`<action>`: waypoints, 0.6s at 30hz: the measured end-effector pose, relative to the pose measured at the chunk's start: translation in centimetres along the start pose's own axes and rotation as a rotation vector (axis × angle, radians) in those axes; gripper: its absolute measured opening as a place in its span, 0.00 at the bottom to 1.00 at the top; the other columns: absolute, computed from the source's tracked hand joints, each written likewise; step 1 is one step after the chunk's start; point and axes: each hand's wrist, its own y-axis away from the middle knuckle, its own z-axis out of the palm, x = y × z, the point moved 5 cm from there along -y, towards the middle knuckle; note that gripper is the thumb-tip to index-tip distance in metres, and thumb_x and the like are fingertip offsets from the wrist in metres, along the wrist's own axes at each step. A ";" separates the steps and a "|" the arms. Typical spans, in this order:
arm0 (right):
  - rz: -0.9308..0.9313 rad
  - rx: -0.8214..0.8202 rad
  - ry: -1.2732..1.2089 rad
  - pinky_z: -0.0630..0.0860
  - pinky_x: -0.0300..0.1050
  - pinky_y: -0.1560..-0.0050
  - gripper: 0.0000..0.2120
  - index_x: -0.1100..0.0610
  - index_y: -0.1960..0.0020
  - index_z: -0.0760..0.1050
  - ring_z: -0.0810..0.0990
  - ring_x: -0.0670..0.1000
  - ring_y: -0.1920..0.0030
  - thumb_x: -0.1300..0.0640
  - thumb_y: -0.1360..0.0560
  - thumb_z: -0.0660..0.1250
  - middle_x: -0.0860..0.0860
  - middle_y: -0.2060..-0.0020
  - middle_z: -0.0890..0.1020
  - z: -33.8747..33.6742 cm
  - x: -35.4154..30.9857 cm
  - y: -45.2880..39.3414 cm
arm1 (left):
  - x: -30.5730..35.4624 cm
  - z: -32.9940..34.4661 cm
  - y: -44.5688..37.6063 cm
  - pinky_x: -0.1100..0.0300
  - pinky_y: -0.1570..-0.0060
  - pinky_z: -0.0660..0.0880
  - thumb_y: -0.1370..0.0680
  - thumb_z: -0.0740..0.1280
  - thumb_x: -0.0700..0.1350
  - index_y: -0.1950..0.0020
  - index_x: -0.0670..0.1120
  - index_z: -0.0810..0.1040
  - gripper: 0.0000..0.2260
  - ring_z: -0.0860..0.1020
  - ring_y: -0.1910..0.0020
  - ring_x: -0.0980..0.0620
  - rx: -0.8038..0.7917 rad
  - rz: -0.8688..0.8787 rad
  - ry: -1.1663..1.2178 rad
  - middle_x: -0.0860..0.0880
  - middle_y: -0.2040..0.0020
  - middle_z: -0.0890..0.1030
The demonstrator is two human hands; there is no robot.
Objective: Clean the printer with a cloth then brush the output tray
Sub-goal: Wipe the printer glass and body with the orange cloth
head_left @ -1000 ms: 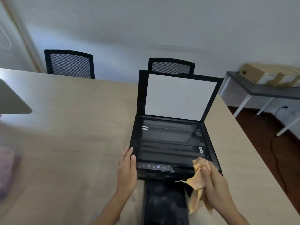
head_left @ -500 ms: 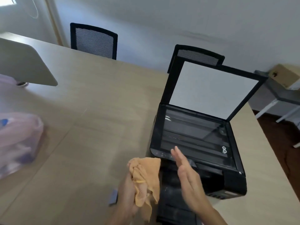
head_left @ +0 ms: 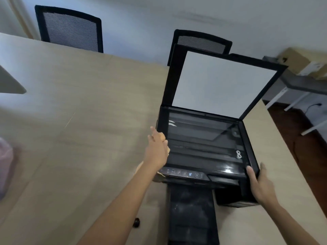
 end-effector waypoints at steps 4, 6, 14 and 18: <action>-0.031 0.086 -0.050 0.69 0.57 0.41 0.35 0.53 0.26 0.57 0.74 0.69 0.39 0.34 0.27 0.50 0.63 0.36 0.76 0.1 0.0 0.3 | 2.7 -1.9 -6.3 0.49 0.42 0.70 0.19 0.55 0.44 0.28 0.36 0.59 0.21 0.74 0.39 0.37 0.045 -0.006 0.145 0.37 0.36 0.74; -0.052 0.113 -0.061 0.70 0.55 0.46 0.33 0.53 0.28 0.60 0.76 0.68 0.42 0.35 0.27 0.50 0.63 0.39 0.78 0.1 0.0 0.3 | 3.2 -2.5 -8.5 0.51 0.48 0.72 0.20 0.56 0.44 0.41 0.36 0.70 0.13 0.77 0.48 0.39 0.047 0.023 0.167 0.38 0.47 0.78; -0.078 0.156 -0.030 0.68 0.53 0.54 0.33 0.56 0.34 0.65 0.77 0.69 0.47 0.34 0.27 0.49 0.64 0.46 0.80 0.4 0.1 0.0 | -1.9 0.3 -0.6 0.72 0.48 0.69 0.19 0.56 0.45 0.42 0.55 0.68 0.08 0.74 0.50 0.68 -0.234 -0.018 0.725 0.58 0.47 0.74; -0.065 0.159 0.000 0.67 0.54 0.55 0.33 0.58 0.37 0.65 0.76 0.70 0.49 0.32 0.28 0.48 0.65 0.49 0.79 0.6 0.6 -0.3 | -4.3 2.1 0.2 0.53 0.31 0.68 0.21 0.62 0.50 0.37 0.56 0.74 0.13 0.74 0.35 0.54 -0.213 -0.091 1.084 0.50 0.33 0.75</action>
